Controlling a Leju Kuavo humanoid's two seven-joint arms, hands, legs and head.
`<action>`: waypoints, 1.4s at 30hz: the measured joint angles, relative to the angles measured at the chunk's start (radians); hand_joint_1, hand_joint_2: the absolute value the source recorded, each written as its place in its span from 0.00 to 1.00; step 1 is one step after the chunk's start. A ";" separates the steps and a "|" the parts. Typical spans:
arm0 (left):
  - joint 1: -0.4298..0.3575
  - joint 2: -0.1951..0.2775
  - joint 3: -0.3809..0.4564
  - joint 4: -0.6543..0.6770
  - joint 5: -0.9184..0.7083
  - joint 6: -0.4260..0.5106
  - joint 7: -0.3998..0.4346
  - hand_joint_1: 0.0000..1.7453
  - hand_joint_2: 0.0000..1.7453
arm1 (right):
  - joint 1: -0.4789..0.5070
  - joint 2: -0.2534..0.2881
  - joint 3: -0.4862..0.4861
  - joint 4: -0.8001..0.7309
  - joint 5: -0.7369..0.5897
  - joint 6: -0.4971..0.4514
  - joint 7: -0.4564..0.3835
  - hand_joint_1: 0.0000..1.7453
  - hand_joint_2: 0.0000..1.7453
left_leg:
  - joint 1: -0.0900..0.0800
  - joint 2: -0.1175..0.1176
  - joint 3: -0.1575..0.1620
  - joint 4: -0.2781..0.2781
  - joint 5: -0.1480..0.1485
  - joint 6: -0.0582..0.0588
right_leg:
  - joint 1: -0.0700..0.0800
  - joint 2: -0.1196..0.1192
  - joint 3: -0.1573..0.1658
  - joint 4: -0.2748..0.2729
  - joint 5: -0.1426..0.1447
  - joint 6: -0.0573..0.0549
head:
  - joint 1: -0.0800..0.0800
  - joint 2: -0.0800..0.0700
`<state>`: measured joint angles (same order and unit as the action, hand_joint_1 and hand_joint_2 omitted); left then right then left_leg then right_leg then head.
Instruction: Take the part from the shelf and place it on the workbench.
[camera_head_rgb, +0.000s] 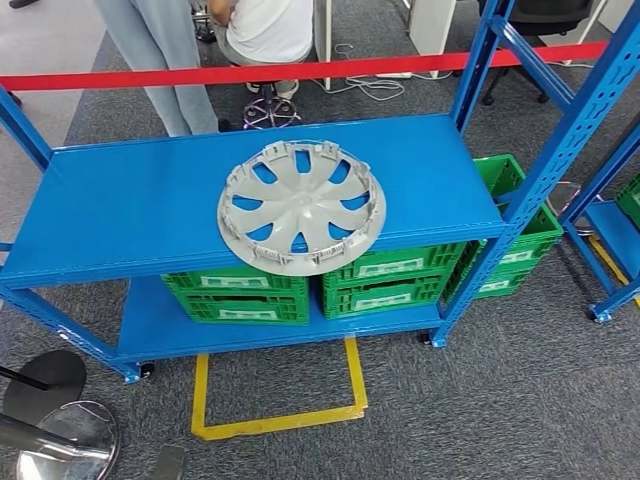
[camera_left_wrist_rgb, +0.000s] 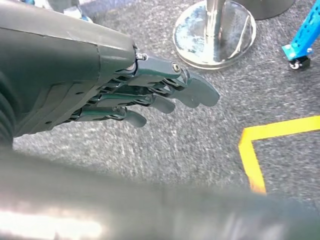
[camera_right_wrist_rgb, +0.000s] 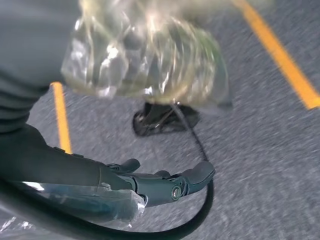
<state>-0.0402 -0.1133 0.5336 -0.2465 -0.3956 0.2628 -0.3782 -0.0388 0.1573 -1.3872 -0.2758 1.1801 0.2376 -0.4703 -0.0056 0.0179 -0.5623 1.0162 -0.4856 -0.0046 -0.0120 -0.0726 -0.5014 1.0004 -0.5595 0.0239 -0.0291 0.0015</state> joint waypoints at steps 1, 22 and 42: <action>0.000 -0.001 0.000 0.000 0.006 -0.003 -0.004 0.00 0.00 | -0.001 0.000 0.000 0.000 -0.004 0.007 -0.006 0.00 0.00 | 0.000 0.000 0.000 0.000 0.000 0.001 | 0.000 0.000 0.000 0.000 0.000 0.000 | 0.000 0.000; 0.004 -0.008 0.003 0.000 0.019 -0.004 -0.008 0.00 0.00 | -0.001 0.000 -0.001 0.000 -0.008 0.012 -0.012 0.00 0.00 | 0.000 0.000 0.002 0.000 -0.001 0.001 | 0.000 0.000 0.002 0.000 -0.001 0.001 | 0.000 0.000; 0.022 -0.004 -0.013 -0.002 0.040 -0.020 0.022 0.00 0.00 | 0.011 -0.004 0.103 -0.034 -0.119 -0.020 -0.013 0.00 0.00 | 0.000 0.000 0.003 0.000 -0.001 0.001 | 0.000 0.000 0.002 0.000 -0.001 0.001 | 0.000 0.000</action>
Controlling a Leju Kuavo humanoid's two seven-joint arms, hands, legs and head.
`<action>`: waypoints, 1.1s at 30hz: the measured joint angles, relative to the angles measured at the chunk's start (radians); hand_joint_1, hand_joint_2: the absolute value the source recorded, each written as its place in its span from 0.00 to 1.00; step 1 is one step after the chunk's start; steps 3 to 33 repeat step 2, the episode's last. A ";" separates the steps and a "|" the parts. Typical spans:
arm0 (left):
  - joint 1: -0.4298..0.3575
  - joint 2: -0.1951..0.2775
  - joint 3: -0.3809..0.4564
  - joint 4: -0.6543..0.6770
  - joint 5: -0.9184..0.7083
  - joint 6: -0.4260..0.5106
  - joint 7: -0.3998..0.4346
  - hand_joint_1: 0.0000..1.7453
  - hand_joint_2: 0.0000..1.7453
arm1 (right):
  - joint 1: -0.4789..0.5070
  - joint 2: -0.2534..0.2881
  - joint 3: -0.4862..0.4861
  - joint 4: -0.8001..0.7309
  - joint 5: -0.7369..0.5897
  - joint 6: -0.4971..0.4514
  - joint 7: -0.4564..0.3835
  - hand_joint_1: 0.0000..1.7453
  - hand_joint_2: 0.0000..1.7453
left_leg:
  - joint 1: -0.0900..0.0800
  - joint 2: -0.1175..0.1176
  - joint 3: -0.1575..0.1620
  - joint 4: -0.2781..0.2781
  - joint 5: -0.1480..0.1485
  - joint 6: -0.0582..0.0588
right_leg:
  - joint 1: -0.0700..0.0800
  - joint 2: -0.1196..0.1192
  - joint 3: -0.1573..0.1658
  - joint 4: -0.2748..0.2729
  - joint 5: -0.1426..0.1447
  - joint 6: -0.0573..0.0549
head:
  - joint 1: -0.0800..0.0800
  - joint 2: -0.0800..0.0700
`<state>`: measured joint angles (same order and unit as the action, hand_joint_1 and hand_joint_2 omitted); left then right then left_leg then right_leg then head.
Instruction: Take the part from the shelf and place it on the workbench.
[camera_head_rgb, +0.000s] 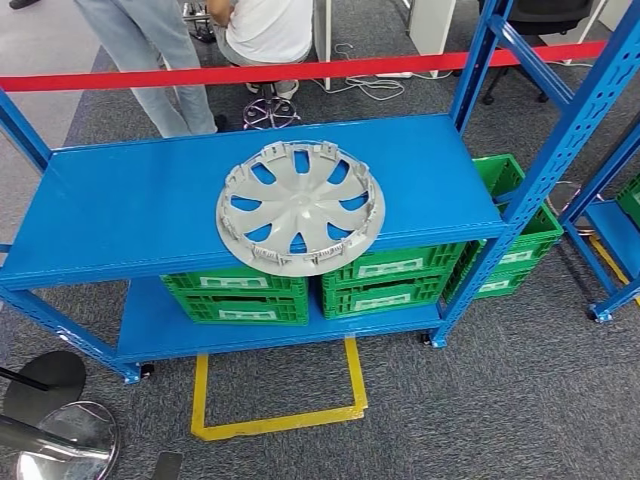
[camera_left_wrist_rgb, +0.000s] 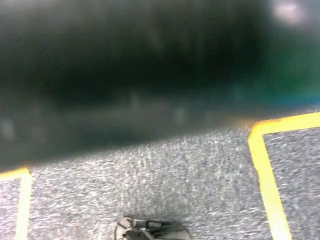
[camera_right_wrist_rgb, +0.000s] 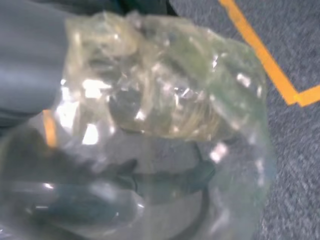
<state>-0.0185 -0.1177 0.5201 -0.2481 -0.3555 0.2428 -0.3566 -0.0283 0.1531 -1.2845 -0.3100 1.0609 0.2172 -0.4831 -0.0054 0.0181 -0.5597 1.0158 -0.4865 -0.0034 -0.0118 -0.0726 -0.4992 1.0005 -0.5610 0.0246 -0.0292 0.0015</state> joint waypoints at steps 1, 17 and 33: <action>0.003 0.002 -0.008 -0.001 0.007 -0.005 0.007 0.00 0.00 | 0.003 -0.002 0.022 -0.003 -0.022 -0.005 0.009 0.00 0.00 | 0.000 0.000 0.000 0.000 0.000 0.000 | 0.000 0.000 0.000 0.000 0.000 0.000 | 0.000 0.000; 0.004 0.002 -0.012 -0.001 0.011 -0.007 0.011 0.00 0.00 | 0.004 -0.003 0.035 -0.005 -0.034 -0.007 0.014 0.00 0.00 | 0.000 0.000 0.000 0.000 0.000 0.000 | 0.000 0.000 0.000 0.000 0.000 0.000 | 0.000 0.000; 0.004 0.002 -0.012 -0.001 0.011 -0.007 0.011 0.00 0.00 | 0.004 -0.003 0.035 -0.005 -0.034 -0.007 0.014 0.00 0.00 | 0.000 0.000 0.000 0.000 0.000 0.000 | 0.000 0.000 0.000 0.000 0.000 0.000 | 0.000 0.000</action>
